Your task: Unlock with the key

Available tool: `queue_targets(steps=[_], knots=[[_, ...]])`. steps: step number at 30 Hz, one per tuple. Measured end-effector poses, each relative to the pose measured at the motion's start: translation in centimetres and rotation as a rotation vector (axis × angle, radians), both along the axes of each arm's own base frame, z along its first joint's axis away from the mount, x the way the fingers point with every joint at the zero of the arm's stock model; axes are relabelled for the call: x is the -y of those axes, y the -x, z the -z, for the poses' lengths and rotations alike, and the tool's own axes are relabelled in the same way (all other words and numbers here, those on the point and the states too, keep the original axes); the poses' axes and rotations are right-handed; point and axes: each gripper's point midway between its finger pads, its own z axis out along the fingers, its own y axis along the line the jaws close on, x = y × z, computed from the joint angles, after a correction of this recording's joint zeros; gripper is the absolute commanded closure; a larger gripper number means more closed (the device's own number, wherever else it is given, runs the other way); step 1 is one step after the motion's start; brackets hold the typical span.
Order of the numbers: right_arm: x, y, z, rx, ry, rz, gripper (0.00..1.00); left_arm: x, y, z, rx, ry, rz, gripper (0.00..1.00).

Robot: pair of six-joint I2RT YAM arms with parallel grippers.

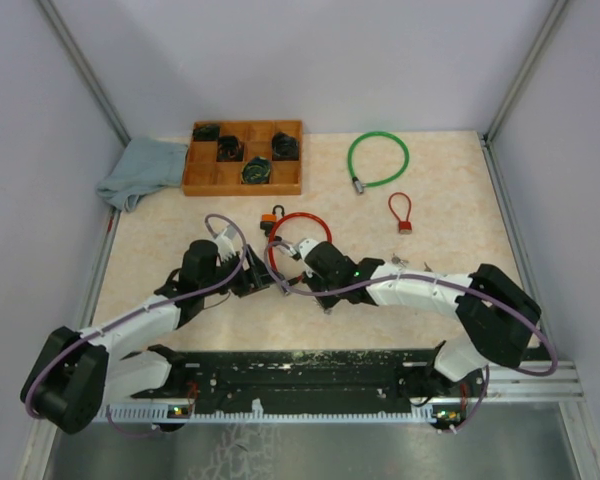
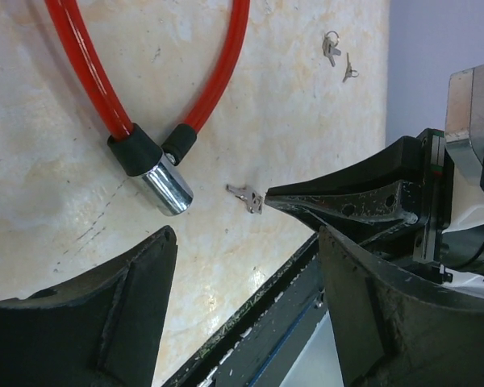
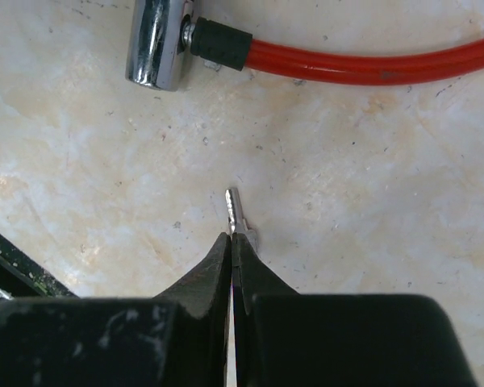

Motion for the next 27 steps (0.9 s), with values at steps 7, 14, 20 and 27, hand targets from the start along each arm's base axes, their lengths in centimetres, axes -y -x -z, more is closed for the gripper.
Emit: queue_targets(steps=[7, 14, 20, 27], knots=[[-0.2, 0.1, -0.6, 0.017, -0.036, -0.006, 0.77, 0.5, 0.2, -0.1, -0.008, 0.021, 0.024, 0.25], [1.2, 1.0, 0.8, -0.032, 0.043, -0.014, 0.64, 0.4, 0.1, 0.1, -0.017, 0.017, 0.012, 0.24], [1.6, 1.4, 2.6, -0.081, 0.122, -0.026, 0.63, 0.0, 0.0, 0.6, -0.038, -0.004, -0.018, 0.23], [0.9, 0.6, 2.7, -0.073, 0.148, -0.026, 0.79, -0.4, -0.2, 0.7, -0.037, -0.020, -0.044, 0.23]])
